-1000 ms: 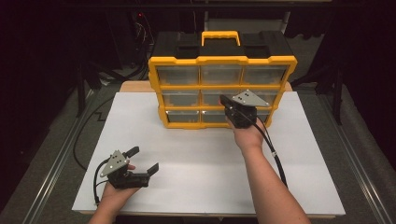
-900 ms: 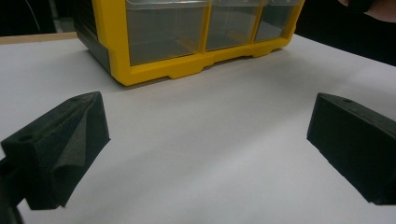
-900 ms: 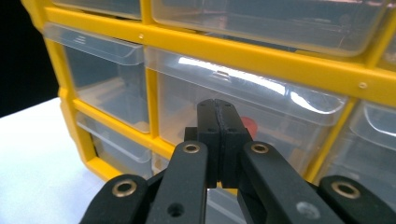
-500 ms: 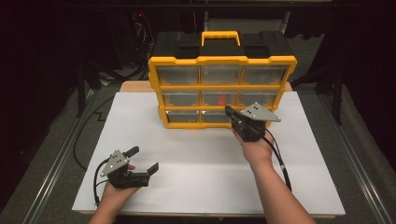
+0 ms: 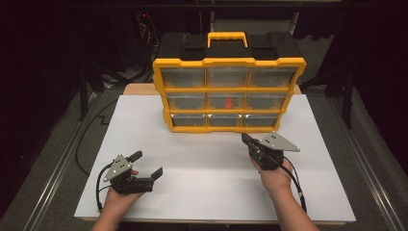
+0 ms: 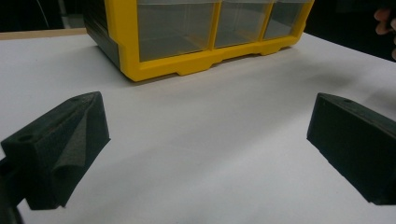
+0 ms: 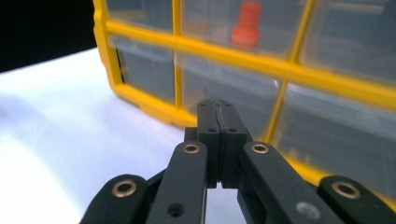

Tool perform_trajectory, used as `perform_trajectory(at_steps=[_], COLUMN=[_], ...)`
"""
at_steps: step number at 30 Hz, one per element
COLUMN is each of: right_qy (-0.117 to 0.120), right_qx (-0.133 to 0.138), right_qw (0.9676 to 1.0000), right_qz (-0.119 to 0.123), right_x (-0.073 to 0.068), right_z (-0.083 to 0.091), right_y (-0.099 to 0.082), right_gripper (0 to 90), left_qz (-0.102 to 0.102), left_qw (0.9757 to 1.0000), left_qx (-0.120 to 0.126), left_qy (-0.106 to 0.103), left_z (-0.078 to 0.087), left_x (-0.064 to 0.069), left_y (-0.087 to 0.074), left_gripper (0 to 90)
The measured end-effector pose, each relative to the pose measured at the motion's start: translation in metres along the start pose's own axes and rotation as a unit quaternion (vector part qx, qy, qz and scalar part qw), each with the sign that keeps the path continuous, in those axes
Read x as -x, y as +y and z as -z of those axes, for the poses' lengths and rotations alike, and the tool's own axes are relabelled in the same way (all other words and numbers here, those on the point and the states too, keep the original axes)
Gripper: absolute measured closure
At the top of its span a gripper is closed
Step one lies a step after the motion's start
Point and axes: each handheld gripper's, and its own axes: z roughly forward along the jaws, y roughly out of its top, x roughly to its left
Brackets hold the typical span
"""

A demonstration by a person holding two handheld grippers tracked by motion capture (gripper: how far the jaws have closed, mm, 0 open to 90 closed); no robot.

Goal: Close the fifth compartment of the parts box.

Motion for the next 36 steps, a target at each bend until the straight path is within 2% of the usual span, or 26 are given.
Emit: perform_trajectory(at_steps=[3,9,18,22,24,28,32,34,36], right_qy=[-0.002,-0.009,-0.038,-0.042,-0.044,-0.035,-0.023,-0.021,-0.018], right_qx=[-0.008,-0.006,-0.003,-0.011,-0.018,-0.025,-0.027,-0.027,-0.022], right_qw=[1.0000,0.9999,0.9991,0.9988,0.9985,0.9980,0.9986,0.9984,0.9988], right_qz=[-0.003,-0.011,-0.020,-0.024,-0.029,-0.046,-0.040,-0.046,-0.039], right_x=[0.002,0.011,0.026,0.029,0.030,0.033,0.033,0.031,0.029], right_z=[0.010,0.033,0.073,0.083,0.085,0.081,0.076,0.074,0.073], right_y=[-0.012,-0.028,-0.048,-0.055,-0.057,-0.058,-0.058,-0.058,-0.057], right_gripper=[90.0,90.0,85.0,74.7,64.4,48.7,32.6,23.8,18.5], left_qz=[-0.001,0.001,0.004,0.008,0.005,0.001,0.002,0.003,0.004], left_qw=[1.0000,1.0000,0.9999,0.9998,0.9998,0.9998,0.9998,0.9998,0.9998], left_qx=[0.000,-0.002,0.002,0.005,0.001,0.000,0.000,0.003,0.004], left_qy=[0.002,0.008,0.016,0.020,0.020,0.021,0.020,0.020,0.021], left_z=[0.000,0.000,0.004,0.005,0.005,0.005,0.007,0.008,0.009], left_x=[-0.001,-0.001,-0.003,-0.004,-0.004,-0.004,-0.005,-0.006,-0.006], left_y=[0.000,0.000,0.000,0.000,-0.001,-0.001,0.000,0.000,0.000], left_gripper=[0.3,0.3,0.3,0.3,0.3,0.3,0.3,0.3,0.3])
